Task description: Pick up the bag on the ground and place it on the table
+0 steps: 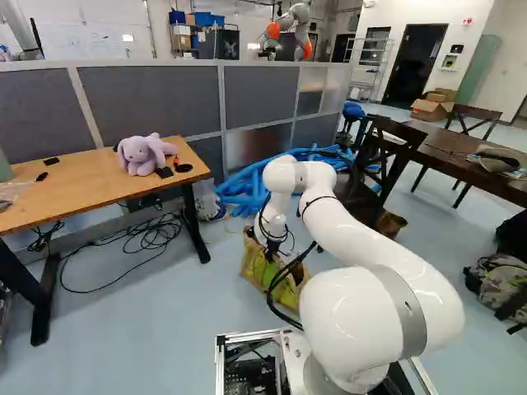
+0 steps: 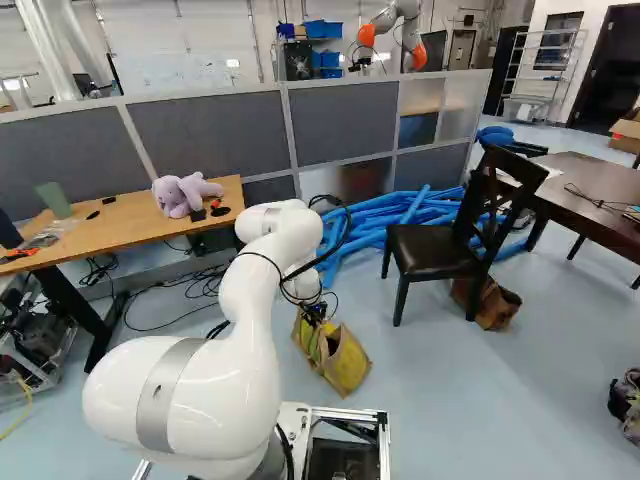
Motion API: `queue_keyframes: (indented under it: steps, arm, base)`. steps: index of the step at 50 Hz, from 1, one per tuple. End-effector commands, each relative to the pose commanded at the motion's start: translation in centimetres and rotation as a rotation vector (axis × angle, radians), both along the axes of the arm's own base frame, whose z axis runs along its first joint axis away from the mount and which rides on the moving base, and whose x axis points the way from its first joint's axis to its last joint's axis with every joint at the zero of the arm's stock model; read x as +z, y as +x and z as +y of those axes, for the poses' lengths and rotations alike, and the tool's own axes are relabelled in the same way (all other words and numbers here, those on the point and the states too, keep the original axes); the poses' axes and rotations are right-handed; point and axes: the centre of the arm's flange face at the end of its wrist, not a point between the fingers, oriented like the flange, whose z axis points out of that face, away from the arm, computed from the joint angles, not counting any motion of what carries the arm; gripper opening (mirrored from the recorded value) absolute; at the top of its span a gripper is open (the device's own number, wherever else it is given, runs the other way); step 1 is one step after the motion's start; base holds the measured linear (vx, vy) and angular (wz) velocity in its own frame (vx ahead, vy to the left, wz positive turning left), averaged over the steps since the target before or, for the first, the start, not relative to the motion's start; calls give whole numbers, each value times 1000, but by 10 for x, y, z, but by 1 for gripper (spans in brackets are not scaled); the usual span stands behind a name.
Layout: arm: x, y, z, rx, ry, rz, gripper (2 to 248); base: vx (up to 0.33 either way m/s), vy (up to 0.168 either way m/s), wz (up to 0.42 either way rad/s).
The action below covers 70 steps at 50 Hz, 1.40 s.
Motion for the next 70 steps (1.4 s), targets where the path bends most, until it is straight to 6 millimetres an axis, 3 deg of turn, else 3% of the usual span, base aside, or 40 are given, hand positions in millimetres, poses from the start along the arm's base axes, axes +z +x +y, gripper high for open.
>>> queue_keyframes:
  steps: [3,4,70]
  arm:
    - [0,0,0,0,0,0,56]
    - [0,0,0,0,0,0,23]
    - [92,1,-1,-53,-2,7,22]
  base:
    - [0,0,0]
    - [0,0,0]
    - [0,0,0]
